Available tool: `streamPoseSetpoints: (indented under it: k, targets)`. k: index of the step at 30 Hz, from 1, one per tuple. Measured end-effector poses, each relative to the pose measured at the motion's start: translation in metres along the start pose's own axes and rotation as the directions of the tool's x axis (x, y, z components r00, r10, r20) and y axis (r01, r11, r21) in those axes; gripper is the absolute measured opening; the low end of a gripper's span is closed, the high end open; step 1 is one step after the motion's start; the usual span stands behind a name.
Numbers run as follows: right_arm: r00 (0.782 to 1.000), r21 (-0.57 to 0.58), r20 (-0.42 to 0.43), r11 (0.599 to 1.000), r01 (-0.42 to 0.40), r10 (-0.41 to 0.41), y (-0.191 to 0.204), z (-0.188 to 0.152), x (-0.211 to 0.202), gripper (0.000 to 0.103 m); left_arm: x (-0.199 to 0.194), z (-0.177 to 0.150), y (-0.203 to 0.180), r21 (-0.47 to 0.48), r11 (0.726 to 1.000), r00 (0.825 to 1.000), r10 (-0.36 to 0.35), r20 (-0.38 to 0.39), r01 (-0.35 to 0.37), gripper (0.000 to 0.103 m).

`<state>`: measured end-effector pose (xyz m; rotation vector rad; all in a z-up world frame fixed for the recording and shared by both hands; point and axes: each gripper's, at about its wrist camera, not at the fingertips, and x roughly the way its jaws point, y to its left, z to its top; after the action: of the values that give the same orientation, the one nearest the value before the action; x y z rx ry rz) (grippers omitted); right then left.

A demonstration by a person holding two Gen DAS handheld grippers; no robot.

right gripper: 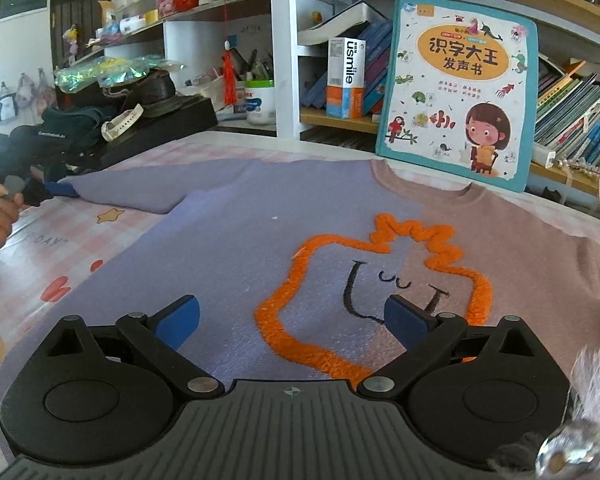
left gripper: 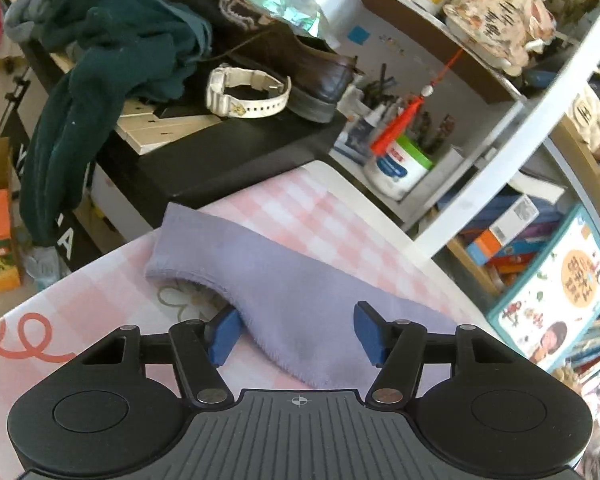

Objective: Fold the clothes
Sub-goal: 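Grasp the lavender sleeve cuff with the left gripper and lift it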

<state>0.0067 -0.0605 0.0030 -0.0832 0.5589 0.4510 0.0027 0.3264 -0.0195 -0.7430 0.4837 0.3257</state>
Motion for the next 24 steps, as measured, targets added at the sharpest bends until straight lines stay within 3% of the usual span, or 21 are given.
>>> streamPoseSetpoints:
  k: [4,14,18,24]
  targets:
    - [1.000,0.003,0.015,1.000,0.008,-0.008,-0.003,-0.001,-0.005,0.099,0.002,0.006,0.007,-0.038,0.998,0.997,0.056,0.053,-0.054,0.059]
    - [0.987,-0.015,0.077,0.989,0.146,-0.144,-0.026,-0.006,-0.039,0.099,0.002,0.005,0.029,-0.096,0.992,0.991,0.096,0.099,-0.086,0.011]
    - [0.972,-0.001,0.062,0.973,0.229,-0.228,-0.046,-0.019,-0.061,0.099,0.002,0.006,0.035,-0.125,0.990,0.992,0.083,0.096,-0.070,0.005]
    - [0.961,0.056,0.021,0.960,0.276,-0.277,-0.068,-0.043,-0.082,0.099,-0.009,0.004,0.018,-0.088,0.996,0.991,0.030,0.127,-0.019,0.003]
